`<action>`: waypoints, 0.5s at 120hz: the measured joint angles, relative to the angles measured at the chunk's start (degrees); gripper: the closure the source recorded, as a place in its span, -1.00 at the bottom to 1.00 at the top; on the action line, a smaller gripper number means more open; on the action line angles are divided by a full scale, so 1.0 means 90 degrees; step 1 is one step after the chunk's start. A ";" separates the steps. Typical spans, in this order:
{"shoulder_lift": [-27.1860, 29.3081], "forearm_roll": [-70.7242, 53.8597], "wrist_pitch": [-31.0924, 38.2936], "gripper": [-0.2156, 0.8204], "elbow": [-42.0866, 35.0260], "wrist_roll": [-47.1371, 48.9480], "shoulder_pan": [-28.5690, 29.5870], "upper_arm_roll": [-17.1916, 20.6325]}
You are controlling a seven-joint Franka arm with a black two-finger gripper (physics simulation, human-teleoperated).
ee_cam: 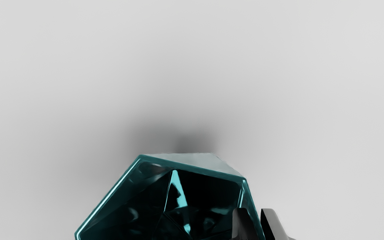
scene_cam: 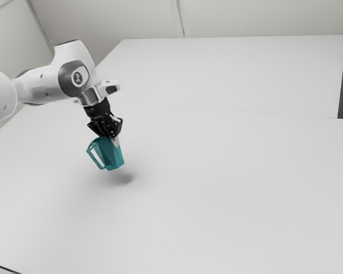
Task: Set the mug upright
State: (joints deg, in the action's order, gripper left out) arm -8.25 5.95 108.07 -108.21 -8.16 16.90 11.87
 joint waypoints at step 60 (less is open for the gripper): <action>-0.0237 -0.1171 0.0703 0.92 -0.0140 0.1660 -0.0224 0.0265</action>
State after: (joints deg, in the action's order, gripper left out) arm -10.38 -4.59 114.39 -109.47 6.78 14.88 14.25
